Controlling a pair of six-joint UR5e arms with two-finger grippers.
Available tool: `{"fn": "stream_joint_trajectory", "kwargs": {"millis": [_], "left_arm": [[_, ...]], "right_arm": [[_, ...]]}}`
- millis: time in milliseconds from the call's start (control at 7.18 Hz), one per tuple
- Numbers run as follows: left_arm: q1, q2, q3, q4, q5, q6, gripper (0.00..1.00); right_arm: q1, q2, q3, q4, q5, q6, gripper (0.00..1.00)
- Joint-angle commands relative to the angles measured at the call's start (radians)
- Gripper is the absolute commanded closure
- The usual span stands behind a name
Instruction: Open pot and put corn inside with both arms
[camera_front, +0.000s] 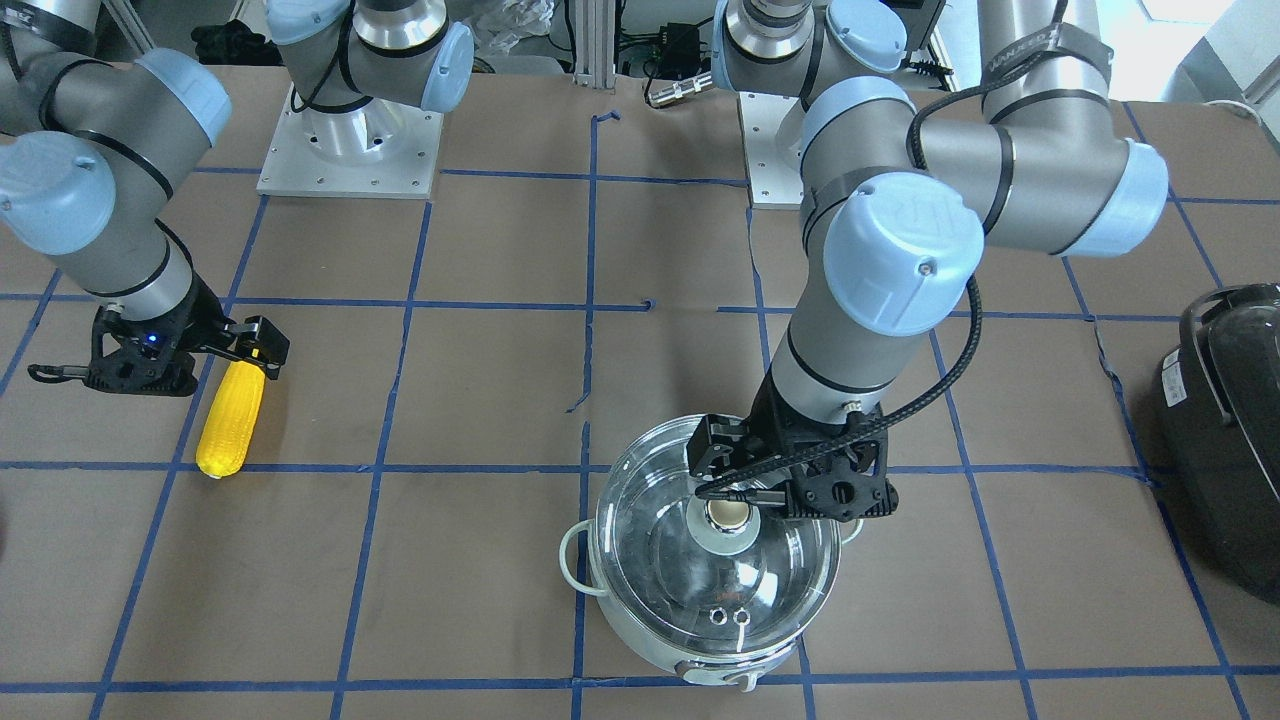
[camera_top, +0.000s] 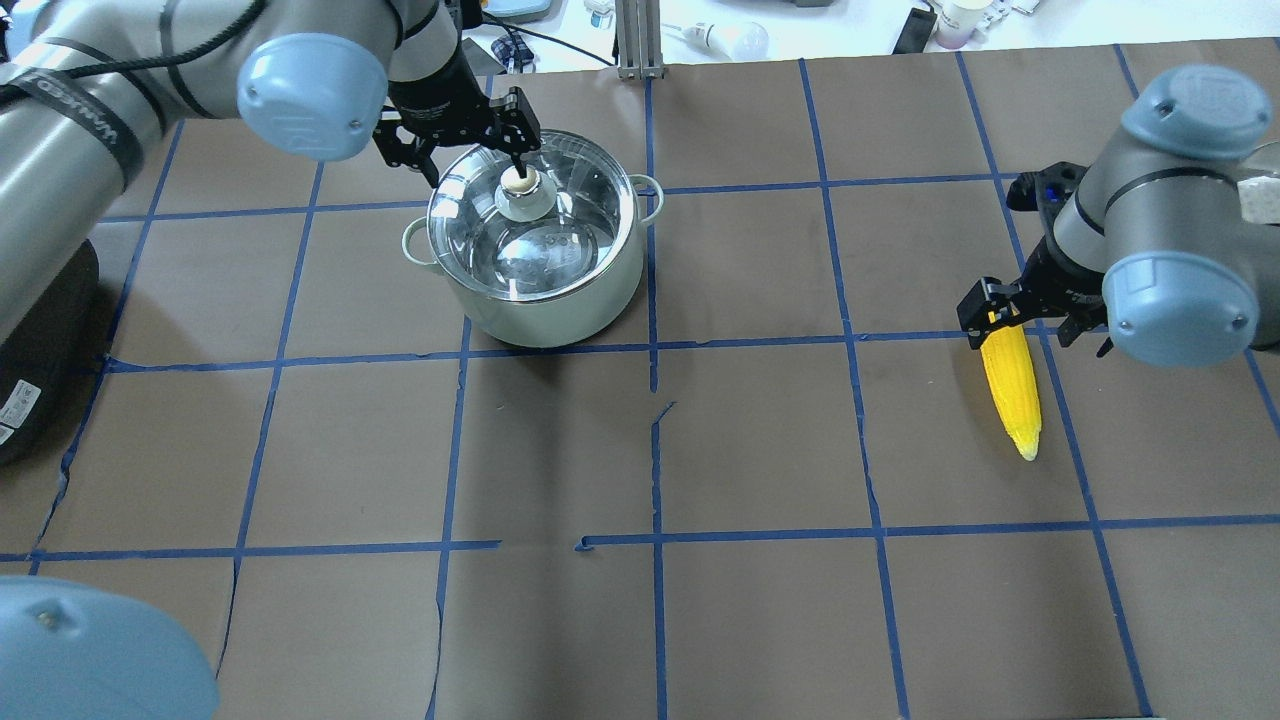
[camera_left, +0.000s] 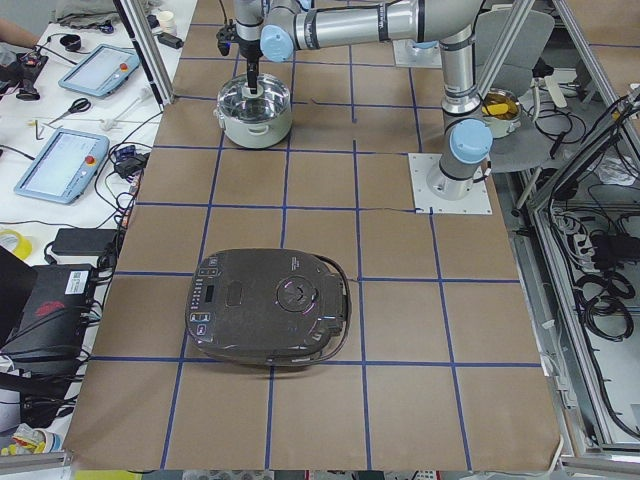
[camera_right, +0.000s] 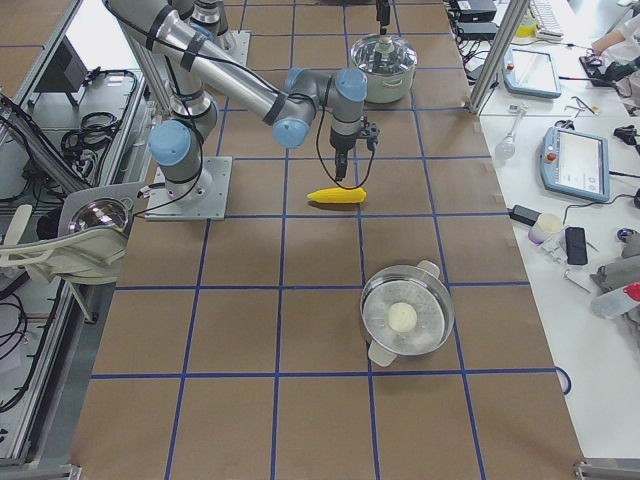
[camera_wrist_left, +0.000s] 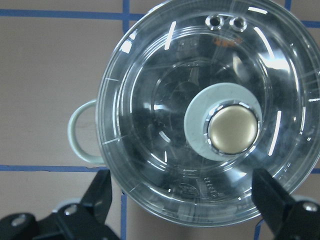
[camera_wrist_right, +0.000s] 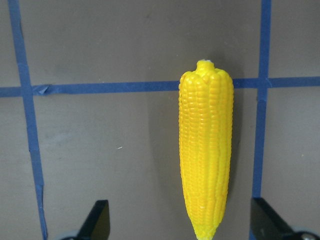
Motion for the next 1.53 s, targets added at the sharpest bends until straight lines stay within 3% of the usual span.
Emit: {"fn": "stream_joint_trajectory", "kwargs": {"millis": [0, 278, 557, 696, 835, 975, 1253, 1392], "left_arm": [[-0.012, -0.056, 0.002, 0.057, 0.0, -0.004, 0.0], [-0.015, -0.057, 0.002, 0.063, -0.001, 0.001, 0.03], [-0.028, -0.054, 0.002, 0.06, -0.001, -0.004, 0.39], [-0.03, -0.054, 0.002, 0.06, -0.001, -0.01, 0.57], [-0.03, -0.05, 0.005, 0.06, -0.001, -0.01, 0.85], [-0.03, -0.045, 0.006, 0.062, -0.001, -0.01, 0.98], [-0.03, -0.045, 0.082, 0.048, 0.0, -0.01, 1.0], [-0.03, -0.038, 0.125, -0.008, 0.0, -0.002, 1.0]], "right_arm": [[-0.061, 0.066, 0.028, -0.03, 0.0, -0.048, 0.0], [-0.063, 0.102, 0.03, -0.033, 0.008, -0.05, 0.0], [-0.063, 0.165, 0.026, -0.105, 0.0, -0.053, 0.0], [-0.063, 0.169, 0.026, -0.125, 0.003, -0.05, 0.33], [-0.063, 0.169, 0.022, -0.125, 0.0, -0.053, 0.97], [-0.063, 0.164, 0.017, -0.125, 0.002, -0.05, 1.0], [-0.05, 0.15, -0.066, -0.092, -0.018, -0.039, 1.0], [-0.015, 0.134, -0.145, -0.009, -0.023, 0.037, 1.0]]}}
